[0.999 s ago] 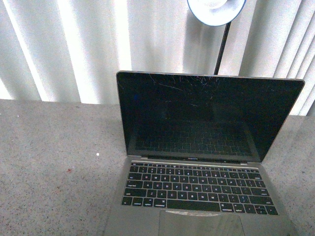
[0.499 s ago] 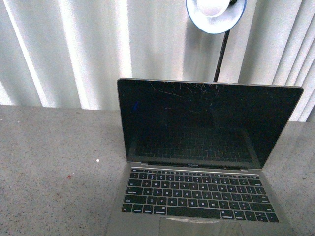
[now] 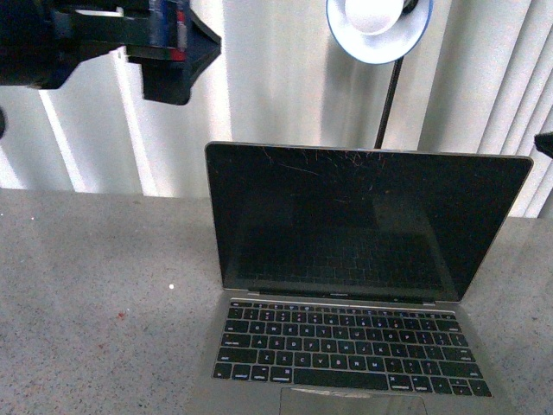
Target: Close laptop
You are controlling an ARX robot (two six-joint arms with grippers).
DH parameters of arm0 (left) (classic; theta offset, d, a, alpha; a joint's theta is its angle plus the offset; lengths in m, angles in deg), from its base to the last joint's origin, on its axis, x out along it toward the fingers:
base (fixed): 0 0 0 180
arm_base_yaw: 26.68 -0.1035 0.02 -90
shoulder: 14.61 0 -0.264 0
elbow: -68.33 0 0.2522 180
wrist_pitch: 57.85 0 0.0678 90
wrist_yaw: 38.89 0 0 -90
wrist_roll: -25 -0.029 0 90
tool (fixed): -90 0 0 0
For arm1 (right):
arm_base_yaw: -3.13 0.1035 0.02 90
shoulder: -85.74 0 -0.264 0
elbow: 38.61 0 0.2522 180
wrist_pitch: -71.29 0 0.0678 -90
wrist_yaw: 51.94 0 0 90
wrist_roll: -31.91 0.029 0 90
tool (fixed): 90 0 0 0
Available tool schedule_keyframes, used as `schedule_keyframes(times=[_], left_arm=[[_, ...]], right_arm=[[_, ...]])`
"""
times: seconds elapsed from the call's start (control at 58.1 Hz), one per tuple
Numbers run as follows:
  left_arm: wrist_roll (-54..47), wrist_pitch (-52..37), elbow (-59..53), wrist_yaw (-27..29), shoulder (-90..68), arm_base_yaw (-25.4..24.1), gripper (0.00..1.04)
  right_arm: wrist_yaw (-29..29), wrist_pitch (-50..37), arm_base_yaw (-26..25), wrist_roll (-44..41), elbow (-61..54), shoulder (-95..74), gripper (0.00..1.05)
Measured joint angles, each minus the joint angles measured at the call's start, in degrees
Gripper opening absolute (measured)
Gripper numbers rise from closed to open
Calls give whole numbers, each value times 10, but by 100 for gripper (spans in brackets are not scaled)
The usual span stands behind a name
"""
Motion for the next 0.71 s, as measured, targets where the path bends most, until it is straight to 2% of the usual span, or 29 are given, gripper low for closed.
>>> schedule_keyframes(times=[0.241,0.62,0.654,0.706], left_arm=[[-59,105,183,46,-132,20,98],[-101,171,307,85,-227,58,98],[-104,179,313,86,-231,60,98],[-110,192,323,90,-238,63,98]], right_arm=[[-20,50,5,-13,127,-77,97],[-6,77,39,-50,189,-139,97],[-6,81,39,-53,194,-144,95],[-7,89,40,-60,203,-152,87]])
